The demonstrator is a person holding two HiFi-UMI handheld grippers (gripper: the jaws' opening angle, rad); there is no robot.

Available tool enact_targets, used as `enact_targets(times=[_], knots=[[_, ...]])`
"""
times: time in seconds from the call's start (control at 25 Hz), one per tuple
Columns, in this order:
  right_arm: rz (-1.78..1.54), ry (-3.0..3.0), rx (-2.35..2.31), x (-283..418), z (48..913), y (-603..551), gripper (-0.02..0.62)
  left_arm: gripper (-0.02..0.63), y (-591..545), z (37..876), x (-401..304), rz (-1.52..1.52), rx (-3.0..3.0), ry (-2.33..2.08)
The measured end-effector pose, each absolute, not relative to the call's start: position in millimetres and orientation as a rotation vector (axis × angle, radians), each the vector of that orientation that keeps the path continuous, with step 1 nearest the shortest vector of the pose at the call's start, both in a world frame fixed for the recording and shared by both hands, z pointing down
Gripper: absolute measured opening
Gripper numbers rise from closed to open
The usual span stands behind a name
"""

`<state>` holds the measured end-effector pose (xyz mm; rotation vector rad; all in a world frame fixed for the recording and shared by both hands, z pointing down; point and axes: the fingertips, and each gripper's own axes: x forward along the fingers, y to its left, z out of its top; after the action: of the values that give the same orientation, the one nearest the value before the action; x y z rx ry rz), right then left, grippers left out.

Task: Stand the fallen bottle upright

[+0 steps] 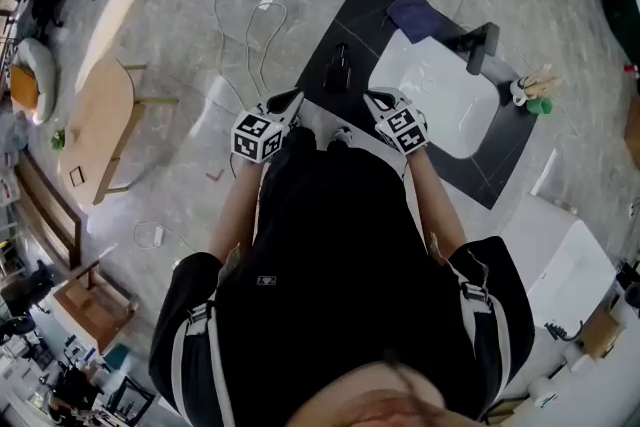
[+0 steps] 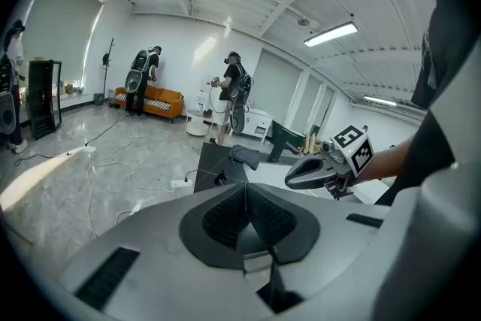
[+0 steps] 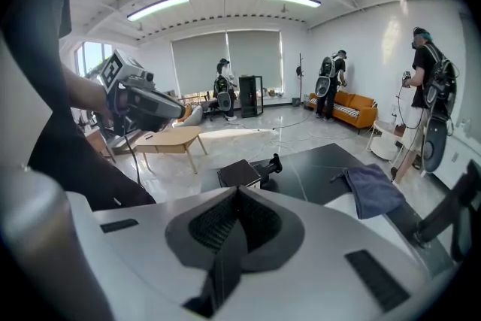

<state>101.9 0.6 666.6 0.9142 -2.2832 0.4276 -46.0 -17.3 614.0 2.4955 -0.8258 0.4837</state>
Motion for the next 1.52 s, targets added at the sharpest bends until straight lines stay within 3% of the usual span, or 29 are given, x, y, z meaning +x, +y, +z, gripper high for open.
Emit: enact_targets(times=[1.52], knots=[[0.403, -2.286, 0.846, 86, 678, -64, 0.06, 0.018, -51, 619, -66, 0.466, 2.428, -0.905]])
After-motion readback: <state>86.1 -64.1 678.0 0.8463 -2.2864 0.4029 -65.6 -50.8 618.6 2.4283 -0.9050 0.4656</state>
